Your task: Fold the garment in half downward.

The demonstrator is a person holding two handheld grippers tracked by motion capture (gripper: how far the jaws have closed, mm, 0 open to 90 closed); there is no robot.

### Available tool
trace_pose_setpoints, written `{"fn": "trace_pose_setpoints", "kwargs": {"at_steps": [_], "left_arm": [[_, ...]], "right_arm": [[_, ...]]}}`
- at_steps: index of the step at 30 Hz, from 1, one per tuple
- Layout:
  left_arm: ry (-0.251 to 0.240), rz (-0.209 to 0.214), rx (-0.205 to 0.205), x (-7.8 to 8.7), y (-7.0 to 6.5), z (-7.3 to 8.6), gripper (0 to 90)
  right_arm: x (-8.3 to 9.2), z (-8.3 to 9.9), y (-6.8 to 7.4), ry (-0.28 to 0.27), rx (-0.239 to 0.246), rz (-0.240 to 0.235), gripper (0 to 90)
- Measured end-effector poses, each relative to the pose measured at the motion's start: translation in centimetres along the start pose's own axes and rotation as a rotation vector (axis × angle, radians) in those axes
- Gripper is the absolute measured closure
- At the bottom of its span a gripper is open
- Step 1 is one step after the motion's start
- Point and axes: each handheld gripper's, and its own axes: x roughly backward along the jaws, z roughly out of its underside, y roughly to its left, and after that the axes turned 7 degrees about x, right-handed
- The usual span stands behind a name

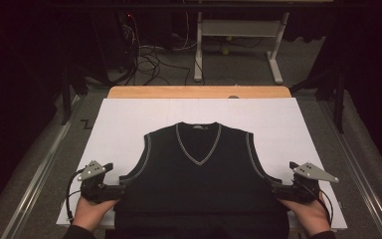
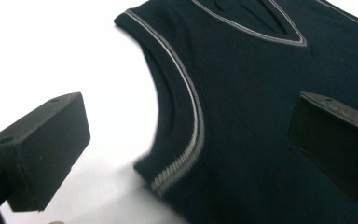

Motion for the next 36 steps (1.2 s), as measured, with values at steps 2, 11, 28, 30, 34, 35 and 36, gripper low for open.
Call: {"fn": "trace_pose_setpoints", "kwargs": {"at_steps": [2, 11, 28, 30, 34, 35, 36], "left_arm": [[0.003, 0.003, 0.002, -0.6, 0.1, -0.7, 0.0], [0.01, 0.004, 0.004, -3.7, 0.1, -5.2, 0.0], [0.127, -0.064, 0.084, -9.5, 2.0, -10.9, 0.0], [0.154, -0.069, 0.093, -10.3, 2.2, -11.2, 0.0], [0.192, -0.1, 0.111, -11.4, 2.5, -11.4, 11.9], [0.196, -0.105, 0.125, -11.8, 2.6, -11.3, 12.8], [0.212, -0.113, 0.137, -12.1, 2.7, -11.3, 14.2]], "right_arm": [[-0.7, -0.6, -0.4, -0.001, 0.0, 0.003, 0.3], [-3.9, -2.9, -0.9, 0.036, 0.012, -0.005, 0.3], [-9.8, -7.4, -1.8, 0.101, -0.013, -0.015, 6.7], [-10.3, -7.6, -2.1, 0.104, -0.041, -0.013, 10.5], [-11.4, -8.0, -2.7, 0.147, -0.069, -0.001, 18.6], [-11.7, -8.0, -2.8, 0.154, -0.066, -0.007, 22.4], [-12.1, -8.0, -2.8, 0.164, -0.067, -0.012, 25.5]]}}
